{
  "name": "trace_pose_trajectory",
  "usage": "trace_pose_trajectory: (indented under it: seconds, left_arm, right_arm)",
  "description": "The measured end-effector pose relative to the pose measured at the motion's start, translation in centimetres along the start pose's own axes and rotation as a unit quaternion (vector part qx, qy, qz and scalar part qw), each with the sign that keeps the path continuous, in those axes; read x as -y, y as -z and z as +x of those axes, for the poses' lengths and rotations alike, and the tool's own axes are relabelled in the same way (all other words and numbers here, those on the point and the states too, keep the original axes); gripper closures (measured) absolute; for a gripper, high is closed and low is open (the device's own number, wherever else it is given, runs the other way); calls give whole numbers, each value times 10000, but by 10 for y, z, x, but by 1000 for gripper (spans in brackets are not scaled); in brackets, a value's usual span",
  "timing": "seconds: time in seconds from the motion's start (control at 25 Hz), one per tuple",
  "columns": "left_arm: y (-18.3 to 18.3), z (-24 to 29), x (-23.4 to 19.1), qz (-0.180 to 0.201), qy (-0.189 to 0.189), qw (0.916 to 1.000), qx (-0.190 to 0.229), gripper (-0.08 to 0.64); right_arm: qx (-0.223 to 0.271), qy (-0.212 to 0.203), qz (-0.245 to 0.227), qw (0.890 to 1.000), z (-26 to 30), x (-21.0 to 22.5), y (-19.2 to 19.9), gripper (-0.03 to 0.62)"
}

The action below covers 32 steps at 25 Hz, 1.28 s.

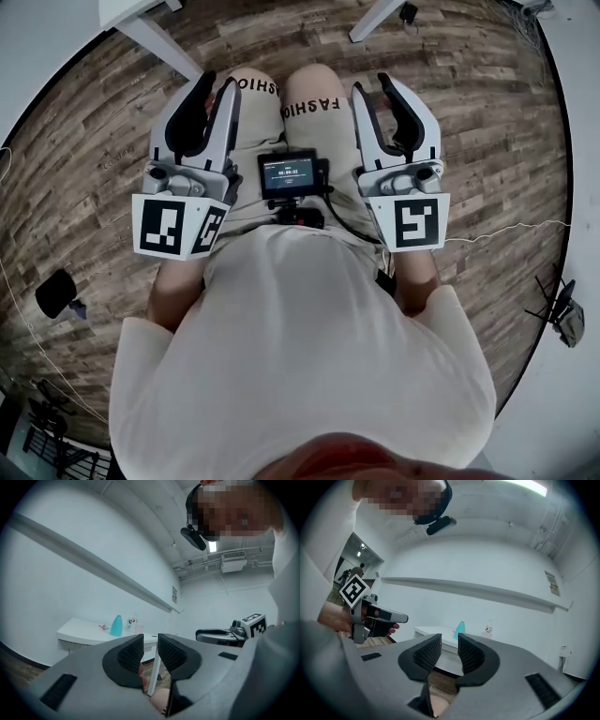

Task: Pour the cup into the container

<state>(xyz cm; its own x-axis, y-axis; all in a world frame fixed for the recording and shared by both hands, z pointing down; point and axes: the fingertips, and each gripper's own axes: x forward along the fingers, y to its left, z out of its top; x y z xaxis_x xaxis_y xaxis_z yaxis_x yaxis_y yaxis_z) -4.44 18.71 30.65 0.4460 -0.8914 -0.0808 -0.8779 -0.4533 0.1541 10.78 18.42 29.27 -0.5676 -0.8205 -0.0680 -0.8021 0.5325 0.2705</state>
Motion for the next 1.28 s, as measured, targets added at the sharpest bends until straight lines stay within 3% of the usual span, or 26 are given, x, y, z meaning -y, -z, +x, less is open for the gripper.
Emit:
trace_pose_trajectory:
  seconds: [0.12, 0.64, 1.28]
  left_arm:
    - [21, -4, -6, -137, -64, 9997, -196, 454]
    - [38, 1, -19, -169, -180, 9988, -413, 454]
    - [66, 59, -46, -169, -113, 9971, -738, 456]
  right_arm:
    - [-135, -68, 119, 9998, 0, -8, 12, 498]
    - [-235, -104, 214, 9994, 8, -5, 25, 498]
    - [-457, -94, 342, 9983, 52, 28, 64, 497]
